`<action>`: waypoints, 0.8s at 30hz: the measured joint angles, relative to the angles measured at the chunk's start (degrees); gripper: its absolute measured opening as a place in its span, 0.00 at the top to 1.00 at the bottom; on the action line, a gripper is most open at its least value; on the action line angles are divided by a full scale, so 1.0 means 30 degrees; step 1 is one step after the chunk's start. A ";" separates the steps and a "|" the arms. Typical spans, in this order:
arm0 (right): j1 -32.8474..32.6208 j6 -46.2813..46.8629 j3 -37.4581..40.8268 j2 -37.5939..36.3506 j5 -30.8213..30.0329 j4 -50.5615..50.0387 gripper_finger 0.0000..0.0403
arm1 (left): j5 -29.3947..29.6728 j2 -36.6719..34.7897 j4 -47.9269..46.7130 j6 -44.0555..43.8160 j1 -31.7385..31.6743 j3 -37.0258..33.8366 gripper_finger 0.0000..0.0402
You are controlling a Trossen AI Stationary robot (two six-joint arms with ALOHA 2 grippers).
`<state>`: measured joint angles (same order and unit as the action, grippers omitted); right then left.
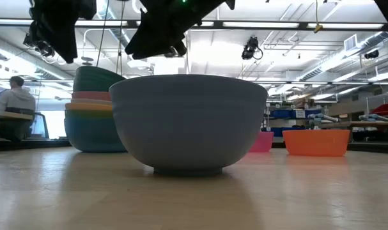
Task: Nest bowls inside each other
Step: Stack the dark green bowl on top of the pink bowl
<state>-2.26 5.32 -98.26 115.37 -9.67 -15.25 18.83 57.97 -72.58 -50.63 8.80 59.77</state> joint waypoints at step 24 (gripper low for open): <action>-0.0119 0.0153 0.0000 0.0000 -0.0070 0.0046 0.71 | 0.1789 0.0198 0.1714 0.0312 -0.0051 -0.0064 0.62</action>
<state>-2.61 5.78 -98.26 115.37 -9.88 -15.11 24.20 58.57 -67.43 -49.69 8.64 59.58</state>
